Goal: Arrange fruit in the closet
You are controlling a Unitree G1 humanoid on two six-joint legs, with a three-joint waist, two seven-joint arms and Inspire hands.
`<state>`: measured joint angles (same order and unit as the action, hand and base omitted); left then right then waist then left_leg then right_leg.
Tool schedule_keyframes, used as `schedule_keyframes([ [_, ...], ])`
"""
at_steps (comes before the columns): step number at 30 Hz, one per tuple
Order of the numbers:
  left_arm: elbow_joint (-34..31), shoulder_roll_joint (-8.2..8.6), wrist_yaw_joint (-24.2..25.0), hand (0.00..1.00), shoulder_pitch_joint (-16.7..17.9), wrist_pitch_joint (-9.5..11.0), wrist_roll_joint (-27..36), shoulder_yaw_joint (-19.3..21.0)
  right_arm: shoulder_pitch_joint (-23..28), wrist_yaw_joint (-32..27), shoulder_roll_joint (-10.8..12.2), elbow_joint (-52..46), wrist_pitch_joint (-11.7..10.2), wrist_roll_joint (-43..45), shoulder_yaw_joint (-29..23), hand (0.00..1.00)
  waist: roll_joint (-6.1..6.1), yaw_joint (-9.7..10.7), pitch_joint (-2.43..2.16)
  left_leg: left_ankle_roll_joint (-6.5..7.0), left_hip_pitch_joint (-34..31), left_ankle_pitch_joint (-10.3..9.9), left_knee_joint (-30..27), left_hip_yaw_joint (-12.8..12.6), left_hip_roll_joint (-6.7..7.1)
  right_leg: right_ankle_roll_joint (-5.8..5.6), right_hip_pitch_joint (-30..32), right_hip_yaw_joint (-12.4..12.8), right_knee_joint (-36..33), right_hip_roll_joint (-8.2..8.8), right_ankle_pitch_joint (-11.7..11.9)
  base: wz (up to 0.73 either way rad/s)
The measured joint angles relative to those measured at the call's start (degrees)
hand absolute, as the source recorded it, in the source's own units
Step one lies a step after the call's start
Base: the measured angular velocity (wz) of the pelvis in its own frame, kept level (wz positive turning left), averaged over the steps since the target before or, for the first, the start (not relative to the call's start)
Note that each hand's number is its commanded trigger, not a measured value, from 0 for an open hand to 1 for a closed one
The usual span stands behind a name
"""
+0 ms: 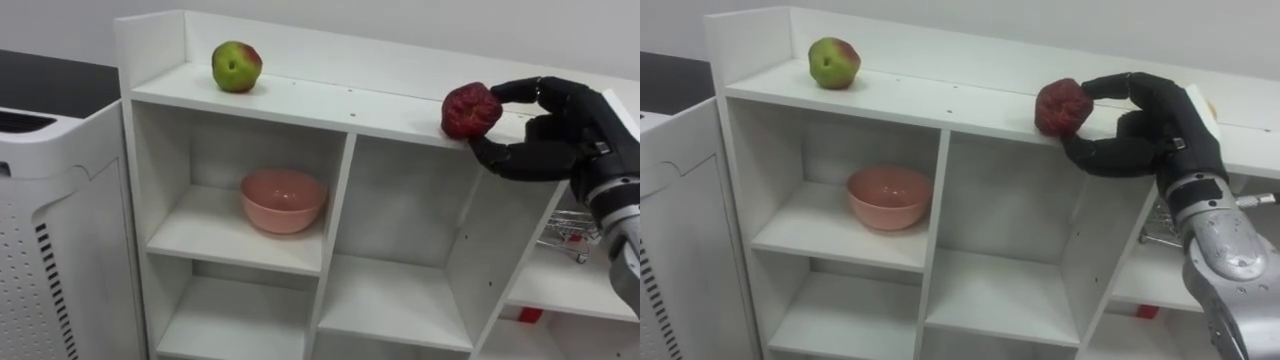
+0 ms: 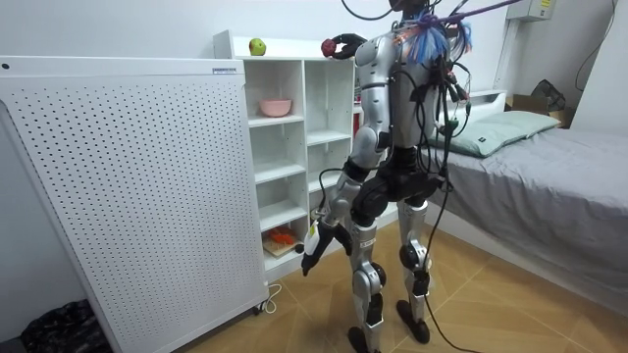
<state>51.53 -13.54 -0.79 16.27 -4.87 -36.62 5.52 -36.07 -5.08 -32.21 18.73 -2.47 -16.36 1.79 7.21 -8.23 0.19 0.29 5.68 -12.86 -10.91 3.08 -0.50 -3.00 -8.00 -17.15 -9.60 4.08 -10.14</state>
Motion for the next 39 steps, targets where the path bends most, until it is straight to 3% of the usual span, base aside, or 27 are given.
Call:
schedule_keyframes([
  [3, 0.3, 0.1, -1.2, 0.0, 0.0, 0.1, 0.0, 0.0, 0.2, -0.4, 0.0, -2.6, 0.0, 3.1, 0.4, 1.0, -0.27, -0.3, -0.08, -0.02, 0.1, 0.0, 0.0, -0.6, -0.06, 0.0, 0.5, 0.8, -0.1, -0.05, 0.0, -0.1],
  [12, 2.0, 0.14, -3.6, 0.0, -0.6, 0.9, 0.1, -0.1, 7.5, -2.5, 0.4, -22.4, -0.8, 5.4, 2.1, 1.0, -0.71, -1.1, 0.07, -0.01, 1.1, 0.0, 0.2, -1.5, -0.16, 0.0, -0.2, 3.2, 0.0, -0.14, 0.0, -0.04],
  [15, 2.4, 0.16, -3.6, 0.0, -1.0, 1.3, 0.1, -0.1, 8.5, -2.4, 1.9, -25.4, -1.4, 5.9, 2.1, 1.0, -1.01, -1.1, 0.23, -0.02, 1.0, 0.0, 0.2, -1.5, -0.13, 0.01, -0.2, 3.6, -0.1, -0.18, 0.0, -0.01],
  [19, 3.6, 0.62, -3.6, 0.0, -1.0, 1.3, 0.0, -0.3, 11.7, -1.6, 4.7, -30.1, -2.0, 6.9, 2.1, 1.0, -1.68, -1.1, 0.0, -0.06, 1.0, 0.0, 0.1, -1.6, -0.13, 0.17, -0.3, 3.5, -0.1, -0.23, 0.1, 0.0],
  [22, 3.6, 0.84, -3.6, 0.0, -0.8, 1.3, 0.0, -1.4, 14.7, -0.6, 6.1, -33.0, -2.0, 8.0, 2.1, 1.0, -2.11, -1.1, 0.12, -0.06, 0.8, 0.0, 0.0, -1.7, -0.13, 0.2, -0.1, 3.5, -0.1, -0.23, 0.1, 0.0],
  [27, 3.5, 1.12, -3.5, 0.0, -1.3, 1.3, 0.0, -2.4, 17.8, 1.1, 6.8, -33.3, -2.0, 10.8, 4.3, 1.0, -3.3, -1.2, -0.26, -0.05, 0.4, 0.0, 0.0, -2.2, -0.13, 0.21, 0.6, 4.0, -0.2, -0.23, 0.1, -0.04],
  [39, 3.7, 1.36, -3.6, 0.0, -1.7, 1.1, 0.2, -4.6, 24.1, 1.8, 8.4, -30.6, -1.8, 12.4, 6.0, 1.0, -3.98, -1.2, -0.13, -0.05, -2.0, 0.0, -0.4, -2.6, -0.22, 0.32, 3.0, 4.4, -0.4, -0.26, 0.2, -0.02],
])
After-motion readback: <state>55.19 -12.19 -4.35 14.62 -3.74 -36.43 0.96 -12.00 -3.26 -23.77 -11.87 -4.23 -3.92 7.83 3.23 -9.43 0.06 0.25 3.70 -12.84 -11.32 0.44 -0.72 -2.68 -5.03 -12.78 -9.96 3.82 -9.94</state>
